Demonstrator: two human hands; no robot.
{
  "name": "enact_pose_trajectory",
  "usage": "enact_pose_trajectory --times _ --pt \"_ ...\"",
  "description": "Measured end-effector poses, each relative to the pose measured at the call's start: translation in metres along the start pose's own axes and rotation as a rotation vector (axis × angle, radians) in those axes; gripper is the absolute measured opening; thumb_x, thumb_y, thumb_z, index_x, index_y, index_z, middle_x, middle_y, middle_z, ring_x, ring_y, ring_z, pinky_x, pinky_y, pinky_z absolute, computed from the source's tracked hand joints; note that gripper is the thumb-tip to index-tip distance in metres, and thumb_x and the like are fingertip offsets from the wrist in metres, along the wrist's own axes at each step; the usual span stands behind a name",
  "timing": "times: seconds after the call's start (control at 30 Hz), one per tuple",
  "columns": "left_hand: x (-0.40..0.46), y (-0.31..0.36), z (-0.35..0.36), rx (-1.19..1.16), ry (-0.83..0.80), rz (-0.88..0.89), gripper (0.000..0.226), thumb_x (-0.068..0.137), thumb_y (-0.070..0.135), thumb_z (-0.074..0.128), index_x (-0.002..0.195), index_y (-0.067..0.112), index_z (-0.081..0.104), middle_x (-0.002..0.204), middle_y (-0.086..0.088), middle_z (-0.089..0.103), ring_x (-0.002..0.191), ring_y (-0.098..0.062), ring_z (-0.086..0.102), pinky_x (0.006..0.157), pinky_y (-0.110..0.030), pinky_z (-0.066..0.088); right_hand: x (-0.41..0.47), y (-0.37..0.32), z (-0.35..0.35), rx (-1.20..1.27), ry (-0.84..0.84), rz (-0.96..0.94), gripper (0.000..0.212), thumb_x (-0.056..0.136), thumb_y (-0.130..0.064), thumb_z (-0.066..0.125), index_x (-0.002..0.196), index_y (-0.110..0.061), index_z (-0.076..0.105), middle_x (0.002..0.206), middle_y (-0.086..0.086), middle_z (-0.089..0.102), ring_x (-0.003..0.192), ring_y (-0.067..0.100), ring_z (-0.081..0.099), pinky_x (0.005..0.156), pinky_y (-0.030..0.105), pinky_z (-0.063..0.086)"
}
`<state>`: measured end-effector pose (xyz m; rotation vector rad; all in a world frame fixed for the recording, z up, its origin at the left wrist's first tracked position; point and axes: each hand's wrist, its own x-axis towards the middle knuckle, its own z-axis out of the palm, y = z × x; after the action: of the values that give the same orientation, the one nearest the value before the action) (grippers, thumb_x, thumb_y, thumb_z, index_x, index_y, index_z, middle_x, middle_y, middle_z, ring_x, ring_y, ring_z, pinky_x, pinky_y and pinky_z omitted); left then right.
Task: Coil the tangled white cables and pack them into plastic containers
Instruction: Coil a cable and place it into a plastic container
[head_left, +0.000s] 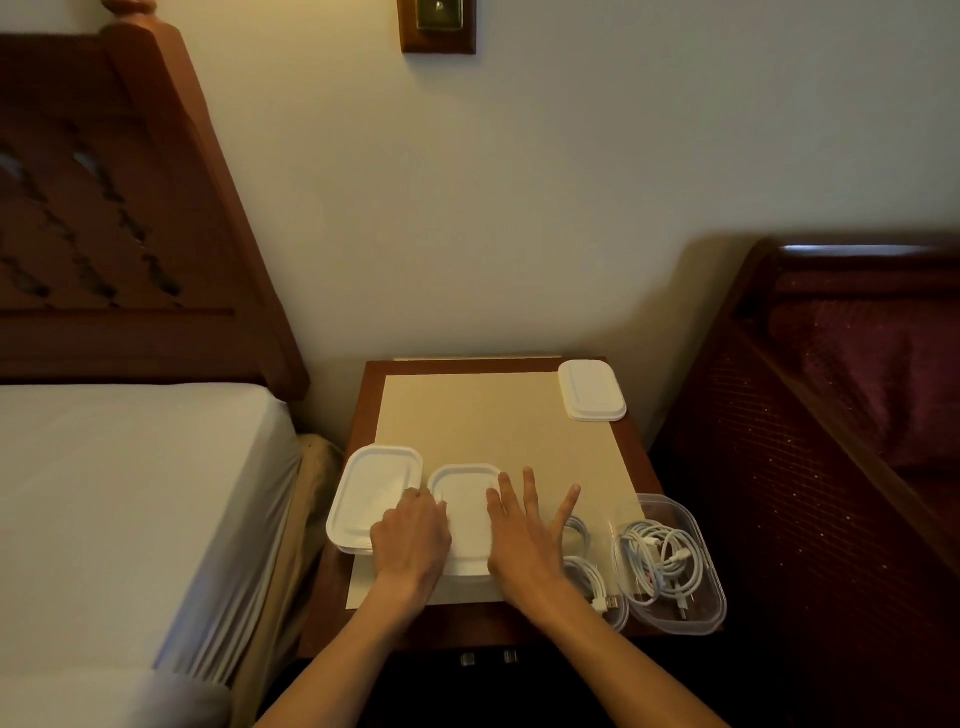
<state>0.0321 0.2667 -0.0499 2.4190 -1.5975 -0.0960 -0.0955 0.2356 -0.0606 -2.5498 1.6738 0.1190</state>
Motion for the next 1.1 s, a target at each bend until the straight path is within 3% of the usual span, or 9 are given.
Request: enact_pose_trajectory --times 0.07,0.13,0.23,0.33,0.4,0.53,0.93,1.1 --pt "0.007 -0.016 -0.002 -0.143 0.160 0.007 0.032 0.096 0.035 0.053 0.119 0.016 0.065 0.113 -0.003 0.069 0.092 -0.022 0.067 0.079 -0.037 0.055 0.004 -0.008 -0.003 0.101 0.078 -0.027 0.074 0.089 -0.007 0.044 0.154 -0.014 0.011 0.163 0.008 -0.008 0.148 0.032 -0.017 0.109 0.064 -0.019" --pt "0.020 -0.041 0.001 -0.176 0.210 0.035 0.036 0.094 0.029 0.056 0.125 0.012 0.062 0.124 -0.009 0.065 0.108 -0.027 0.063 0.088 -0.043 0.053 0.010 -0.021 -0.003 0.198 0.113 -0.086 0.061 0.098 -0.021 0.032 0.155 -0.017 0.010 0.163 0.006 -0.009 0.148 0.028 -0.016 0.114 0.050 -0.016" --pt "0.039 -0.075 0.010 0.003 0.057 0.115 0.054 0.098 0.042 0.042 0.146 0.019 0.039 0.153 -0.010 0.037 0.140 -0.032 0.034 0.112 -0.049 0.033 0.021 -0.036 0.008 0.243 0.103 -0.117 0.071 0.090 -0.053 0.004 0.155 -0.026 0.010 0.161 0.007 -0.016 0.147 0.027 -0.020 0.114 0.047 -0.021" --pt "0.046 -0.090 0.019 0.059 -0.119 0.190 0.068 0.092 0.060 0.005 0.154 0.033 0.008 0.163 0.000 -0.003 0.150 -0.025 -0.006 0.117 -0.050 0.000 0.032 -0.041 0.023 0.229 0.117 -0.092 0.072 0.090 -0.059 0.008 0.154 -0.028 0.017 0.160 0.016 -0.013 0.147 0.033 -0.020 0.113 0.051 -0.018" --pt "0.047 -0.092 0.025 0.047 -0.154 0.200 0.071 0.087 0.061 -0.008 0.153 0.036 -0.002 0.162 0.004 -0.012 0.148 -0.020 -0.015 0.117 -0.049 -0.009 0.035 -0.040 0.030 0.217 0.134 -0.070 0.066 0.094 -0.058 0.015 0.154 -0.028 0.016 0.160 0.018 -0.014 0.146 0.032 -0.020 0.114 0.049 -0.015" --pt "0.044 -0.092 0.031 0.082 -0.152 0.165 0.069 0.085 0.059 -0.015 0.151 0.037 -0.011 0.161 0.006 -0.016 0.148 -0.020 -0.017 0.117 -0.047 -0.013 0.038 -0.037 0.034 0.216 0.115 -0.094 0.065 0.096 -0.057 0.015 0.155 -0.030 0.008 0.159 0.015 -0.022 0.145 0.029 -0.027 0.116 0.049 -0.014" --pt "0.051 -0.081 0.032 0.049 -0.170 0.081 0.079 0.079 0.060 -0.020 0.153 0.034 -0.008 0.162 0.002 -0.015 0.148 -0.022 -0.018 0.119 -0.051 -0.010 0.076 -0.039 0.030 0.151 0.074 -0.095 0.064 0.100 -0.054 0.017 0.155 -0.028 -0.001 0.160 0.016 -0.018 0.146 0.030 -0.023 0.112 0.047 -0.022" --pt "0.052 -0.084 0.026 0.046 -0.094 0.086 0.080 0.083 0.062 -0.014 0.154 0.029 0.005 0.164 -0.001 -0.002 0.150 -0.022 -0.007 0.119 -0.055 -0.005 0.076 -0.026 0.011 0.294 0.112 -0.117 0.064 0.098 -0.056 0.018 0.155 -0.032 0.003 0.160 0.005 -0.022 0.147 0.023 -0.023 0.114 0.047 -0.020"
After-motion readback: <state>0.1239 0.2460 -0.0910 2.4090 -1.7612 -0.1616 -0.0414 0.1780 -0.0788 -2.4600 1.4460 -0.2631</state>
